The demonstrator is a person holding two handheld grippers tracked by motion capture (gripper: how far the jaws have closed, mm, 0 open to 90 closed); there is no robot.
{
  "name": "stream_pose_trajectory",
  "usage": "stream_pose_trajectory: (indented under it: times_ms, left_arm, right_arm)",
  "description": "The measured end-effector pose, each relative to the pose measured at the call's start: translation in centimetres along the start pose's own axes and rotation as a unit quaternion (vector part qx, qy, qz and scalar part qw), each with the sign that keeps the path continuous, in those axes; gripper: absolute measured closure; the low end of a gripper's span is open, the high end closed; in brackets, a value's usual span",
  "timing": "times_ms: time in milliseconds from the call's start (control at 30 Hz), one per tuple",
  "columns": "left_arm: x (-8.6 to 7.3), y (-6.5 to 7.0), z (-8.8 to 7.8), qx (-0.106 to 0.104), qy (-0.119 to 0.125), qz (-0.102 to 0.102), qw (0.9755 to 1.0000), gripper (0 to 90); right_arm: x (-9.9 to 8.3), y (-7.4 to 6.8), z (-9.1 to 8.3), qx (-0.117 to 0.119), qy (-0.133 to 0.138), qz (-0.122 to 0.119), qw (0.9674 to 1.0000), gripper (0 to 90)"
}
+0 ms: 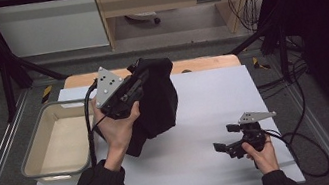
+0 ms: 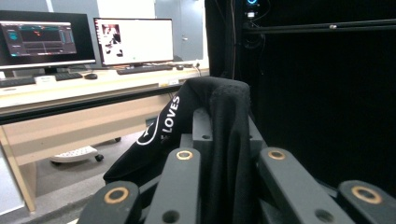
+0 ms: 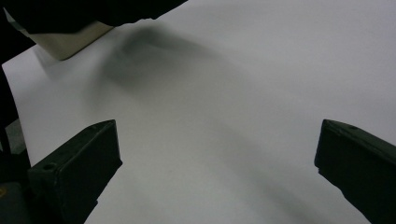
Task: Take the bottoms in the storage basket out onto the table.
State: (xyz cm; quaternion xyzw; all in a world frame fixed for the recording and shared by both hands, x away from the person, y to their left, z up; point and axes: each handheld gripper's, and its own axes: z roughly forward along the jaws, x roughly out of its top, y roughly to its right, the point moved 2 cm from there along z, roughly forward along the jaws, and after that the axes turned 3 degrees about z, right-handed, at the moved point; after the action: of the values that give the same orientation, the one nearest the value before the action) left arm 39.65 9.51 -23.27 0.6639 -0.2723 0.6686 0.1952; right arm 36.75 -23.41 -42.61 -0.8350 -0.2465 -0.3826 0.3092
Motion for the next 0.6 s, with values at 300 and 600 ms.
stream_pose_trajectory:
  times_ms: [300, 600]
  left_arm:
    - [-0.2, 1.3, 1.1, -0.015, -0.003, 0.002, 0.9999, 81.9]
    - [-1.8, 1.6, 1.8, -0.023, -0.023, 0.000, 0.9995, 81.8]
  right_arm:
    - [0.0, 0.0, 0.0, 0.001, 0.000, -0.001, 1.0000, 0.6]
    - [0.0, 0.0, 0.0, 0.001, 0.000, -0.001, 1.0000, 0.6]
